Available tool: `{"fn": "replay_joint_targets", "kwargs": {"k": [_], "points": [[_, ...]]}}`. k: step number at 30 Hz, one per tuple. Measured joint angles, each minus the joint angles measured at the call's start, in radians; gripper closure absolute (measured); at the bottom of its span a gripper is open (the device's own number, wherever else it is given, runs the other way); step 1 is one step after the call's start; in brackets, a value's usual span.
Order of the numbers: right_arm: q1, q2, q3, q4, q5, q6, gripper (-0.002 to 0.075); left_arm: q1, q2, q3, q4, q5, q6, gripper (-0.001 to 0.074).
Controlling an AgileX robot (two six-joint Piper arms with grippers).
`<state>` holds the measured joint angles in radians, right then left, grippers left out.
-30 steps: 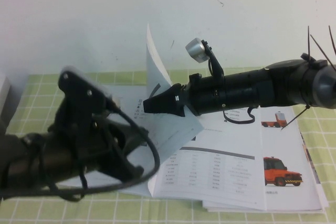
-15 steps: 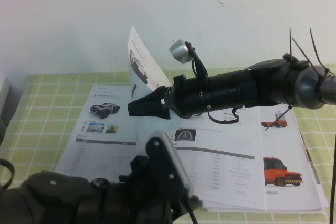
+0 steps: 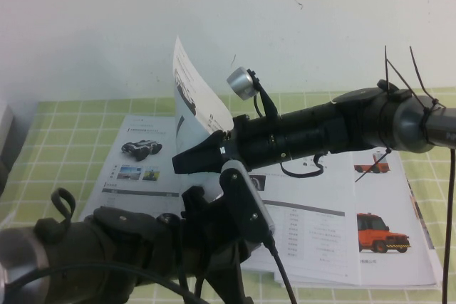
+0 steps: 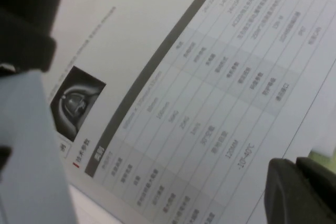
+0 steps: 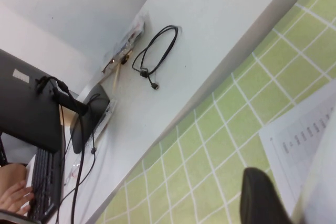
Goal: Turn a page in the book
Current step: Open the closed book
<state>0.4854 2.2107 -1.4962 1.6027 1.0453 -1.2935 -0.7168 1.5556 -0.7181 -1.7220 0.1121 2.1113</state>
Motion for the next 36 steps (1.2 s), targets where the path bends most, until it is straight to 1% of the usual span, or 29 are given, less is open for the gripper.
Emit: {"fn": "replay_joint_targets", "kwargs": {"k": [3,5,6,7,9,13,19,24,33,36], "points": [[0.000,0.000,0.000,0.002,-0.002,0.000,0.0424,0.000,0.018,-0.005,0.000,-0.028,-0.006,0.0738],[-0.002,0.000,0.000,0.002,-0.002,0.000,0.0354,0.000,0.022,-0.005,-0.002,-0.056,-0.019,0.0738],[-0.004,0.000,0.000,0.002,0.000,0.000,0.0331,0.000,0.022,-0.005,-0.002,-0.078,-0.028,0.0738],[-0.008,0.000,0.000,0.002,0.003,0.000,0.0287,0.000,0.022,-0.005,-0.004,-0.100,-0.029,0.0738],[-0.018,0.000,0.000,0.002,0.009,0.000,0.0240,0.000,0.022,-0.005,-0.007,-0.138,-0.033,0.0738],[-0.050,0.000,0.000,0.002,0.052,0.000,0.0206,0.000,0.022,-0.005,-0.011,-0.201,-0.037,0.0738],[-0.111,0.000,0.000,0.002,0.114,0.001,0.0201,0.000,0.022,-0.005,-0.017,-0.229,-0.053,0.0738],[-0.143,0.000,0.000,0.002,0.119,0.008,0.0221,0.000,0.022,-0.005,-0.017,-0.282,-0.100,0.0738],[-0.160,0.000,0.000,-0.016,0.120,0.031,0.0296,0.000,0.022,-0.005,-0.021,-0.384,-0.176,0.0738],[-0.164,-0.007,0.000,-0.044,0.120,0.031,0.0348,0.000,0.016,-0.005,-0.025,-0.392,-0.250,0.0738]]}}
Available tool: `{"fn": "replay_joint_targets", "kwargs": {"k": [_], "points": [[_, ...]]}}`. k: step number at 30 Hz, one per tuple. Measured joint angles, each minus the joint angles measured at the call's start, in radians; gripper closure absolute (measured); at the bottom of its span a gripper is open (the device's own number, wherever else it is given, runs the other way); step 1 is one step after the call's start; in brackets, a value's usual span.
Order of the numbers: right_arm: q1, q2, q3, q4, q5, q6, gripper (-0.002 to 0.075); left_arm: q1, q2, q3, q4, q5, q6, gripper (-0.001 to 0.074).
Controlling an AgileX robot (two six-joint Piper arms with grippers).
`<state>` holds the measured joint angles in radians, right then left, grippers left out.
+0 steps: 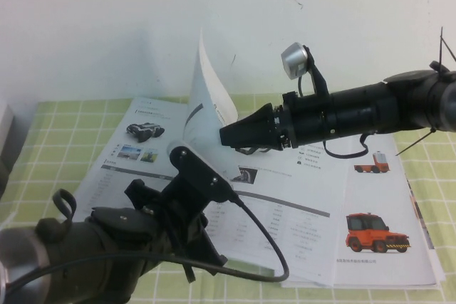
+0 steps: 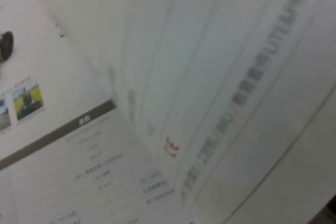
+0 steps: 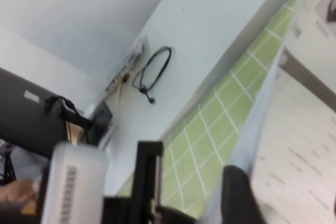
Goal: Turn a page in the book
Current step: Open the closed book
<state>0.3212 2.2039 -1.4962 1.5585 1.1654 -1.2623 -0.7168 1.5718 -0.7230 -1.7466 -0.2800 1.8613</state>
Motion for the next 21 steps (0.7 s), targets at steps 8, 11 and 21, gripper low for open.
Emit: {"fn": "replay_joint_targets", "kwargs": {"k": [8,11,21], "points": [[-0.006,-0.027,-0.001,-0.229,0.005,0.095,0.0649,0.000,-0.064,0.000,0.147,-0.069,-0.271,0.0738],[-0.006,-0.027,-0.002,-0.367,-0.018,0.182,0.0704,0.000,-0.073,0.000,0.194,-0.111,-0.319,0.0738],[-0.006,-0.027,-0.002,-0.670,-0.065,0.375,0.0727,0.000,-0.073,0.000,0.282,-0.189,-0.485,0.0738]]}}
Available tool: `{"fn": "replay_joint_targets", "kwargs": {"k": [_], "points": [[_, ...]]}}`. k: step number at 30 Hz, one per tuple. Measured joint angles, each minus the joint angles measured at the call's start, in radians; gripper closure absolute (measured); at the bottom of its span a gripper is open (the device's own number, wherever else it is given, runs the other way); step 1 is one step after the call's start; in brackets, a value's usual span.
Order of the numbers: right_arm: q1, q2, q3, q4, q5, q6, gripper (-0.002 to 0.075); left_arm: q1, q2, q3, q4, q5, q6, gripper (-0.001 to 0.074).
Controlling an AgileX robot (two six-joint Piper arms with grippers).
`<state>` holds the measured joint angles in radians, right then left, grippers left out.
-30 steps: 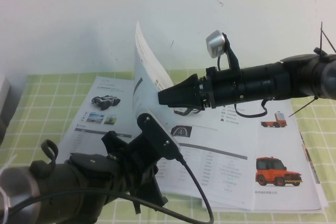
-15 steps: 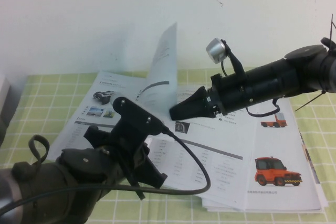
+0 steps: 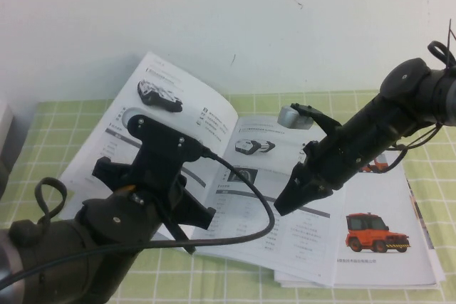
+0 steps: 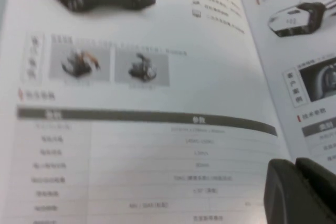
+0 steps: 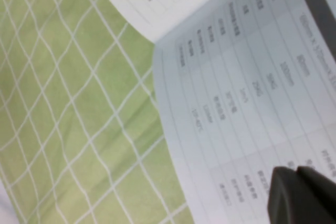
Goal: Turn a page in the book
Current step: Open the closed book
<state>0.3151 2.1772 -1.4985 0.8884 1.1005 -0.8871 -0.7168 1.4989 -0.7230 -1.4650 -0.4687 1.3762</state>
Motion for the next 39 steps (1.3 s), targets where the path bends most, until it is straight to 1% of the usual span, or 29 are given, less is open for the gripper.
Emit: {"fn": "replay_joint_targets", "kwargs": {"k": [3,6,11,16,19,22,25,34,39], "points": [[0.000,0.000,0.000,-0.036,-0.006,0.021,0.0727,0.006,0.000,0.000,0.004,-0.018,-0.011,0.0738],[0.000,0.000,0.000,-0.107,-0.013,0.055,0.0727,0.037,0.006,0.000,0.004,-0.012,-0.020,0.0738],[0.000,0.000,0.000,-0.231,-0.014,0.107,0.0728,0.124,0.042,0.000,0.002,0.088,-0.022,0.0738],[0.002,0.000,-0.004,-0.315,-0.014,0.129,0.0728,0.176,0.072,0.000,0.002,0.161,-0.022,0.0738],[0.008,-0.005,-0.006,-0.416,-0.011,0.193,0.0728,0.182,0.077,0.000,0.009,0.178,-0.022,0.0738],[0.013,-0.019,-0.006,-0.553,0.018,0.263,0.0728,0.182,0.077,0.000,0.026,0.199,-0.022,0.0738],[0.013,-0.030,-0.006,-0.662,0.045,0.304,0.0727,0.182,0.077,0.000,0.030,0.201,-0.022,0.0738],[0.012,-0.039,-0.006,-0.784,0.069,0.375,0.0727,0.182,0.077,0.000,0.031,0.237,-0.022,0.0738],[-0.004,-0.061,0.007,-0.895,0.050,0.422,0.0728,0.182,0.077,0.000,0.031,0.242,-0.022,0.0738]]}}
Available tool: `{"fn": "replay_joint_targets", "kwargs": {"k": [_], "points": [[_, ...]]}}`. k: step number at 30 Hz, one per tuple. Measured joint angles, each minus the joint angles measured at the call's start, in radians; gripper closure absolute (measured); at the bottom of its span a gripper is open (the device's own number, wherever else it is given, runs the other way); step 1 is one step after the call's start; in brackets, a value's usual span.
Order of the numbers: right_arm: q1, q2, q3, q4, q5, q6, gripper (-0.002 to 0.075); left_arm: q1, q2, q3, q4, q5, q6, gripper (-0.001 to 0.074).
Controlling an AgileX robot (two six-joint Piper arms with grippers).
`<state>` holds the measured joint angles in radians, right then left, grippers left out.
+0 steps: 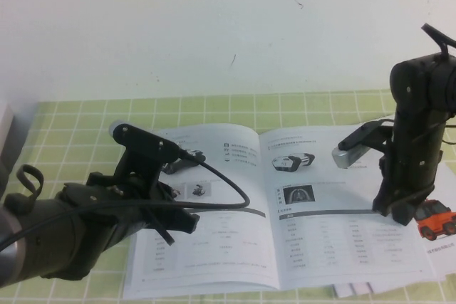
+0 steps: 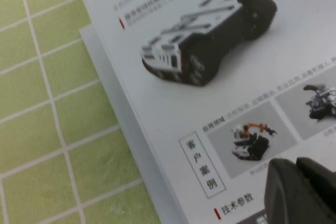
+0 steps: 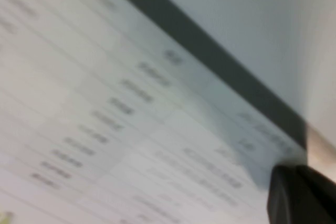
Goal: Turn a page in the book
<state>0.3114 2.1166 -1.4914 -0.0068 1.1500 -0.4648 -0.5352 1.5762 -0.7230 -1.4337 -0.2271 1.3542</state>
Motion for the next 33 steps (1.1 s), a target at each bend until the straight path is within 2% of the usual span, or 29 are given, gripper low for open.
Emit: {"fn": "replay_joint_targets", "kwargs": {"k": [6,17,23,26,33], "points": [[-0.022,-0.060,0.007,-0.045,-0.043,0.012,0.0728,0.000,0.000,0.000,0.004,0.000,0.006,0.0738],[-0.020,-0.224,0.010,0.258,-0.183,-0.111,0.0728,0.000,-0.016,0.000,0.010,-0.005,0.018,0.0738],[-0.020,-0.450,0.105,0.343,-0.357,-0.175,0.0728,0.000,-0.208,0.000,0.019,-0.075,0.000,0.0738],[-0.020,-0.581,0.205,0.481,-0.452,-0.274,0.0728,0.000,-0.337,0.000,0.019,-0.079,-0.007,0.0738],[-0.020,-0.823,0.509,0.909,-0.598,-0.652,0.0728,0.000,-0.631,0.066,-0.057,-0.068,0.025,0.0738]]}}
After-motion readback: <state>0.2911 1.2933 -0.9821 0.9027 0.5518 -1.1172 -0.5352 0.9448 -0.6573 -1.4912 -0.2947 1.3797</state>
